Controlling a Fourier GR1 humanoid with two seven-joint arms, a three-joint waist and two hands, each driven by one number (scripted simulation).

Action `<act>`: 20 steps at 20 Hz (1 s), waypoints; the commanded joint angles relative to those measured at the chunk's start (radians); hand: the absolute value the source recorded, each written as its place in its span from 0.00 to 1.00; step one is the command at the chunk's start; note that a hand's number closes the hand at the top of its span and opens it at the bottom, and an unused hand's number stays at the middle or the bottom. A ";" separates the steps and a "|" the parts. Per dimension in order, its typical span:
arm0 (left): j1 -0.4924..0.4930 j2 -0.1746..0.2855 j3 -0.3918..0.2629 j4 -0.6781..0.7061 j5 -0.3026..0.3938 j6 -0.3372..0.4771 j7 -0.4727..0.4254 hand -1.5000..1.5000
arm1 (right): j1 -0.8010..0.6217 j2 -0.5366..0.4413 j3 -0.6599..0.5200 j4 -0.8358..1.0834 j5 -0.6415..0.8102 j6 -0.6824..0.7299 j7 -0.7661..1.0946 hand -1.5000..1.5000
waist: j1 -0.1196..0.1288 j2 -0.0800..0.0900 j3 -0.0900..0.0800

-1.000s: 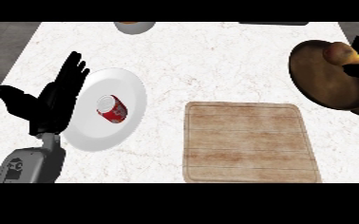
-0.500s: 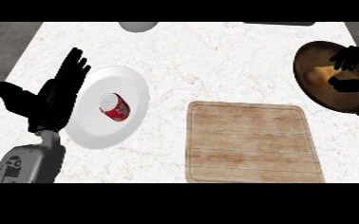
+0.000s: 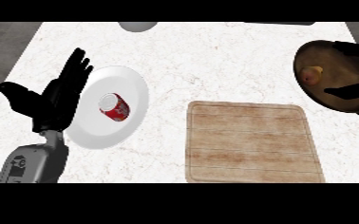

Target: Pick the pear from the cutting board and place it in the pan

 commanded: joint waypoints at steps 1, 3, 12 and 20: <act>0.015 0.000 0.001 -0.001 0.004 -0.011 -0.006 0.50 | 0.002 -0.022 -0.108 0.025 -0.110 0.084 -0.079 0.00 | -0.008 -0.002 0.001; 0.018 0.020 0.029 0.003 0.014 -0.016 -0.011 0.50 | -0.003 -0.099 -0.148 0.044 -0.153 0.214 -0.094 0.00 | -0.014 -0.004 0.000; 0.019 0.008 0.018 -0.011 0.000 -0.004 -0.009 0.50 | 0.094 -0.263 -0.258 0.102 -0.269 0.594 -0.165 0.00 | -0.025 -0.003 0.005; 0.046 -0.015 0.019 0.004 0.003 -0.001 -0.042 0.50 | 0.178 -0.291 -0.278 0.062 -0.304 0.735 -0.203 0.00 | -0.033 -0.004 0.007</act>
